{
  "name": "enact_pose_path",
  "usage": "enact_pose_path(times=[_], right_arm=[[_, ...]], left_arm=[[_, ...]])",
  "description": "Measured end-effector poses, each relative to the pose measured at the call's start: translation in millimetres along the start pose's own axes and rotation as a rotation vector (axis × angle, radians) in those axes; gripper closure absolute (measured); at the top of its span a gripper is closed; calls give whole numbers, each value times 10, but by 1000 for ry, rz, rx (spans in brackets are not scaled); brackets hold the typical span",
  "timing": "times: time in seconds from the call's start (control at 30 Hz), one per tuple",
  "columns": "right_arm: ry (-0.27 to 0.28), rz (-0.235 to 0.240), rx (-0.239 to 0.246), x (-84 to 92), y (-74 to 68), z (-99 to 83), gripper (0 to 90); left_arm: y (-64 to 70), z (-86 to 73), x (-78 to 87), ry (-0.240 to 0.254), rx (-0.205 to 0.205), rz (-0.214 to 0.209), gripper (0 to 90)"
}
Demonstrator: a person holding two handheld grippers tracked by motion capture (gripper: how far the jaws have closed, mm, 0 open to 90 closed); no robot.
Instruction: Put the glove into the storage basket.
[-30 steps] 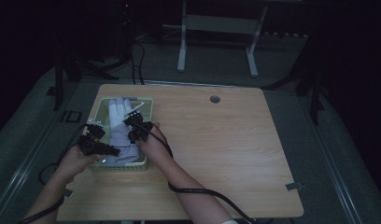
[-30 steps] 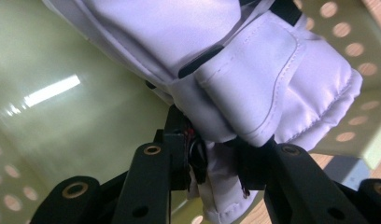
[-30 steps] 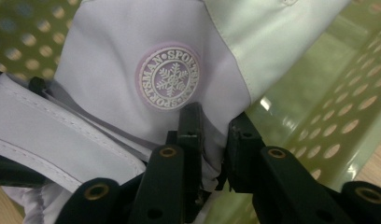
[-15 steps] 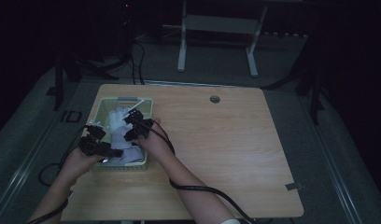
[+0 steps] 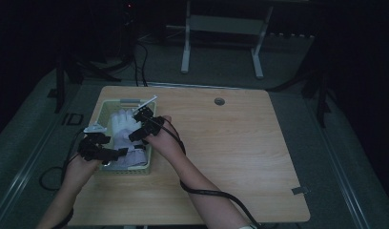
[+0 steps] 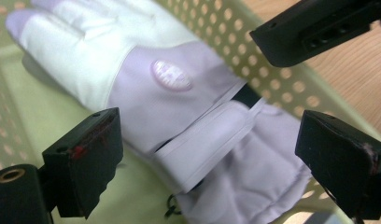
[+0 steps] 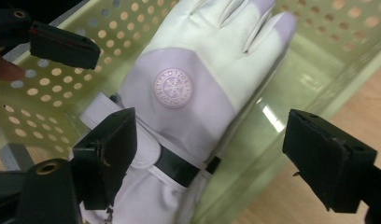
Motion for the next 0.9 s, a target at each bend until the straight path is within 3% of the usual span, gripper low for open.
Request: enact_pose_path(times=[0.23,0.4,0.57,0.73,0.9], right_arm=[[30,-12,10,151,131,-34,158],[50,-13,25,270,204,-60,149],[63,-26,16,386,342,-123,148],[78,-41,12,494,463,-188,148],[84,-50,9,572,566,-266,148]], left_arm=[[204,122,-11,56,-10,-15,78],[393,238,-34,108,8,-43,79],[562,294,-89,114,-21,-54,78],[691,318,-148,120,-11,-81,78],[877,313,-233,114,-27,-105,78]])
Point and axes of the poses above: each handheld gripper's, and its own axes: x roughly backward along the jaws, z roughly out of its top, y roughly to its right, the point moved 9 cm from there along -x, roughly forward along the jaws, and after that the axes turned 9 degrees about y, right-handed, at the moved point
